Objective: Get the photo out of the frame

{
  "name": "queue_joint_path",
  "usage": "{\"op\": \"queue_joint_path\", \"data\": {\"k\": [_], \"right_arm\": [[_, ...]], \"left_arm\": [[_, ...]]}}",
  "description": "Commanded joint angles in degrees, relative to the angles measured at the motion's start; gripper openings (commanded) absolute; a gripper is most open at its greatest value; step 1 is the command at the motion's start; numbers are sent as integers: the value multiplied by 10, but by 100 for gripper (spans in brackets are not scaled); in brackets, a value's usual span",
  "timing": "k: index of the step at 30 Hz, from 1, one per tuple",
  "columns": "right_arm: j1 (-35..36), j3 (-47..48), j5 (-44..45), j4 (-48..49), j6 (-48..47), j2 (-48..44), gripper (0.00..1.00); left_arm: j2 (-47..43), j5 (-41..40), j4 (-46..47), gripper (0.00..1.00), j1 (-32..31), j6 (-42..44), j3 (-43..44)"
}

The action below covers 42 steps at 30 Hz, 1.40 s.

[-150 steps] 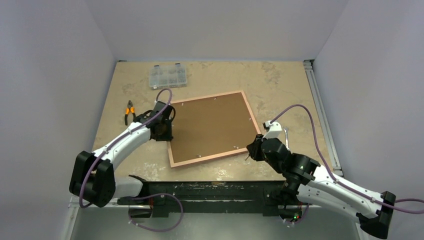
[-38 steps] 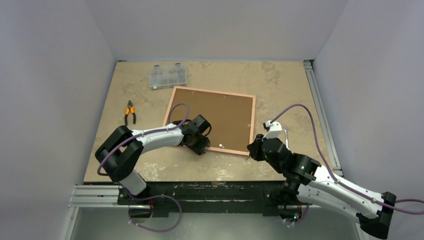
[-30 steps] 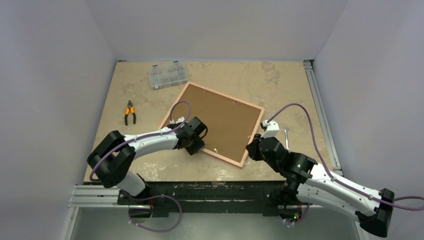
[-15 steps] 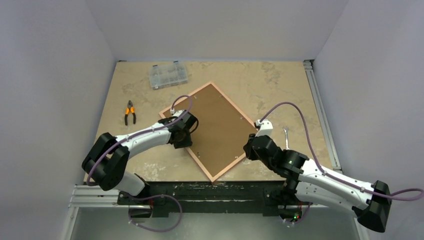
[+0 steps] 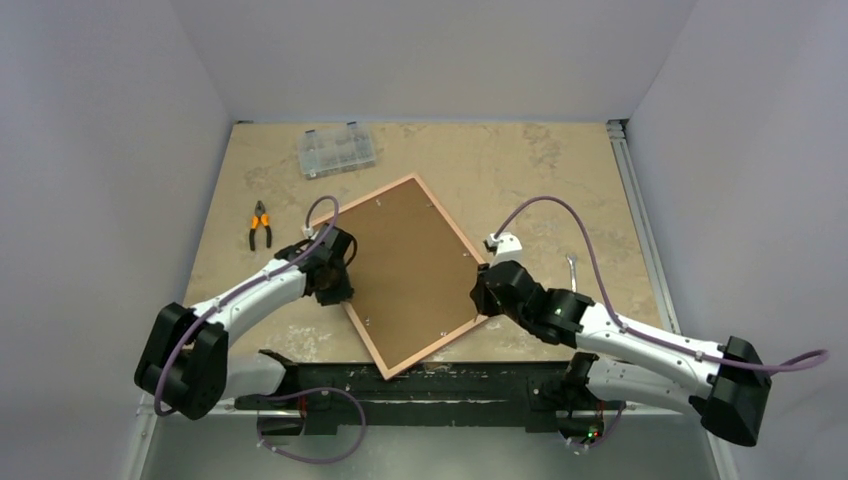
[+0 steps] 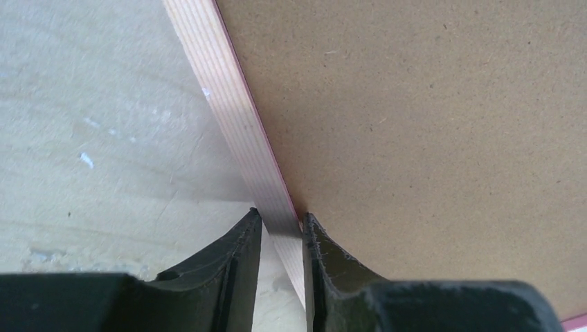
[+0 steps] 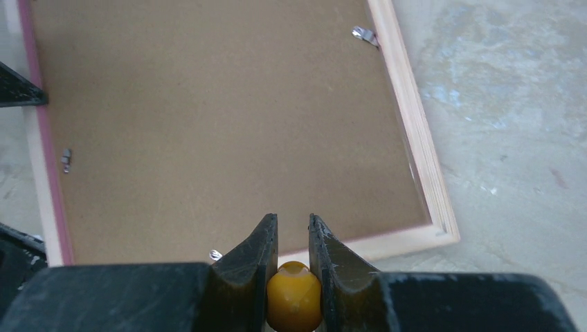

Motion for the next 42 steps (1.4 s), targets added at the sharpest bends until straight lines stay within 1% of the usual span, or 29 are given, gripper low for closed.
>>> {"op": "queue_joint_path", "data": {"k": [1,5,7,8,10,12,13,17,19,23,26,30,32,34,36,39,42], "right_arm": [[11,60,-34,59,-32,48,0],[29,86,-39,70,-41,99,0],[34,90,-43,77,-42,112,0],[36,90,-44,80,-41,117,0],[39,87,-45,87,-39,121,0],[42,83,-45,92,-39,124,0],[42,82,-46,94,-39,126,0],[49,85,-53,100,-48,131,0],[56,87,-51,103,-52,133,0],[62,89,17,76,-15,115,0],[54,88,74,78,-20,96,0],[0,114,70,81,-70,111,0],[-38,127,53,90,-98,130,0],[-72,146,36,98,-124,154,0],[-97,164,27,113,-150,179,0],[-133,194,0,132,-184,229,0],[-156,218,-38,148,-215,270,0]], "left_arm": [[-56,36,-12,34,7,-10,-16],[-123,102,37,61,7,-39,-68],[-154,106,36,73,7,-62,-87],[-166,102,24,78,7,-75,-91],[-183,108,7,82,6,-101,-102],[-188,133,14,82,3,-123,-123],[-188,145,22,80,3,-130,-137],[-179,158,47,69,-7,-132,-154],[-173,157,57,66,-23,-137,-157],[-163,137,56,65,-48,-137,-149],[-169,126,48,67,-50,-132,-139],[-184,97,18,75,-46,-105,-97],[-170,101,6,77,-32,-85,-66],[-144,112,-7,79,-5,-63,-30],[-123,114,-13,79,16,-45,-12],[-100,121,-4,73,39,-37,-9],[-88,128,6,69,47,-37,-18]]}}
